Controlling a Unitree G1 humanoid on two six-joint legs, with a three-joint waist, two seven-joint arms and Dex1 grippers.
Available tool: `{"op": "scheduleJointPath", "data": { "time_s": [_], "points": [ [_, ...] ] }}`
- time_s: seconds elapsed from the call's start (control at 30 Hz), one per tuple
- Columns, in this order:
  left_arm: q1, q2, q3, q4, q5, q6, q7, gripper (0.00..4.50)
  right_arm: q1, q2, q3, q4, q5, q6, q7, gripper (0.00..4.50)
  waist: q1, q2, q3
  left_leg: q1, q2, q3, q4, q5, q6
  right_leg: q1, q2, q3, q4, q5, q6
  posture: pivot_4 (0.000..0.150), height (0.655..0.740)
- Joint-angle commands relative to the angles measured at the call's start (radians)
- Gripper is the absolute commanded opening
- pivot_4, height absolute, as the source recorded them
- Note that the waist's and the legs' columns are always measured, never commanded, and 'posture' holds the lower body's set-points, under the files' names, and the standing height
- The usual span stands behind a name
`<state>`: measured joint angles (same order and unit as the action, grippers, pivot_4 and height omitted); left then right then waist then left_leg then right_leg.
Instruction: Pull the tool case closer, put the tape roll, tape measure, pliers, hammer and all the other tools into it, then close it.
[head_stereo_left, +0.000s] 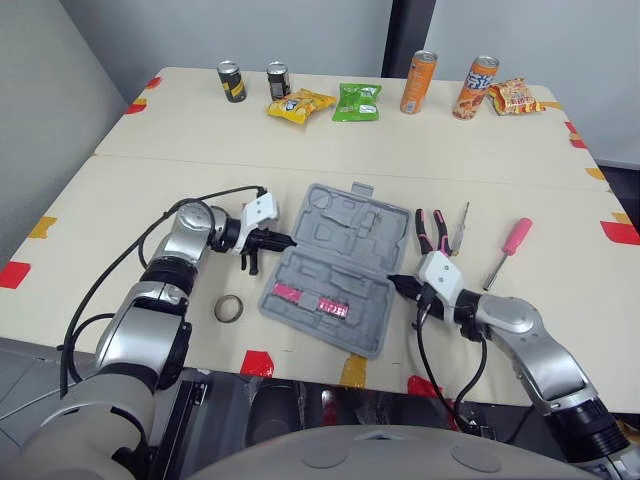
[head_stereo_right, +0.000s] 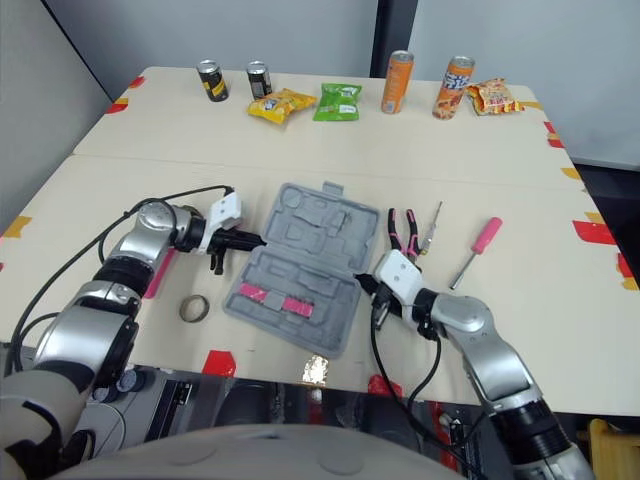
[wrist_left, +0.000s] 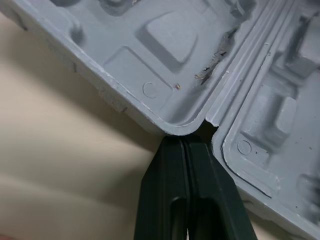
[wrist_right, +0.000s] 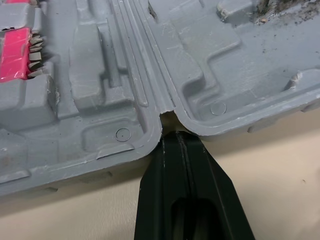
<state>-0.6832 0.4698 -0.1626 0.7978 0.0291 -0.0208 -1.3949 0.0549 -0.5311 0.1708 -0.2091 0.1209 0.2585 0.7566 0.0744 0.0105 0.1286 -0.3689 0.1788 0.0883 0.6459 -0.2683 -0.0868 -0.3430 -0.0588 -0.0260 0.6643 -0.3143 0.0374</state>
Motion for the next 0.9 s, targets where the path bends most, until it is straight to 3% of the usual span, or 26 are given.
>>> {"op": "scheduleJointPath", "data": {
  "time_s": [0.03, 0.27, 0.43, 0.9],
  "points": [
    [0.088, 0.003, -0.048, -0.189, -0.032, 0.14, -0.047, 0.05, 0.004, -0.022, -0.022, -0.052, 0.048, -0.022, 0.05, 0.0, -0.003, 0.0, 0.0, 0.0, 0.0, 0.0, 0.0, 0.0, 0.0, 0.0, 0.0, 0.0, 0.0, 0.0, 0.0, 0.15, 0.74],
    [0.276, 0.067, -0.081, -0.568, -0.075, 0.4, -0.019, 0.05, 0.035, -0.075, -0.037, -0.077, 0.098, -0.004, 0.13, 0.0, -0.017, 0.0, 0.0, 0.0, 0.002, 0.0, -0.001, 0.0, 0.0, 0.0, 0.0, 0.0, -0.002, 0.0, -0.001, 0.15, 0.74],
    [0.383, 0.099, -0.085, -0.742, -0.1, 0.521, 0.042, 0.05, 0.066, -0.114, -0.035, -0.099, 0.116, 0.011, 0.172, 0.0, -0.025, 0.001, 0.0, 0.0, 0.003, 0.0, -0.001, 0.0, 0.001, 0.0, 0.0, 0.0, -0.004, -0.001, -0.001, 0.15, 0.74],
    [0.488, 0.182, -0.123, -0.868, -0.15, 0.573, 0.091, 0.05, 0.109, -0.145, -0.021, -0.128, 0.125, 0.044, 0.209, 0.0, -0.035, 0.002, 0.0, 0.001, 0.003, 0.001, -0.002, -0.001, 0.006, -0.001, 0.0, 0.001, -0.004, -0.003, -0.006, 0.15, 0.74]
  ]
}}
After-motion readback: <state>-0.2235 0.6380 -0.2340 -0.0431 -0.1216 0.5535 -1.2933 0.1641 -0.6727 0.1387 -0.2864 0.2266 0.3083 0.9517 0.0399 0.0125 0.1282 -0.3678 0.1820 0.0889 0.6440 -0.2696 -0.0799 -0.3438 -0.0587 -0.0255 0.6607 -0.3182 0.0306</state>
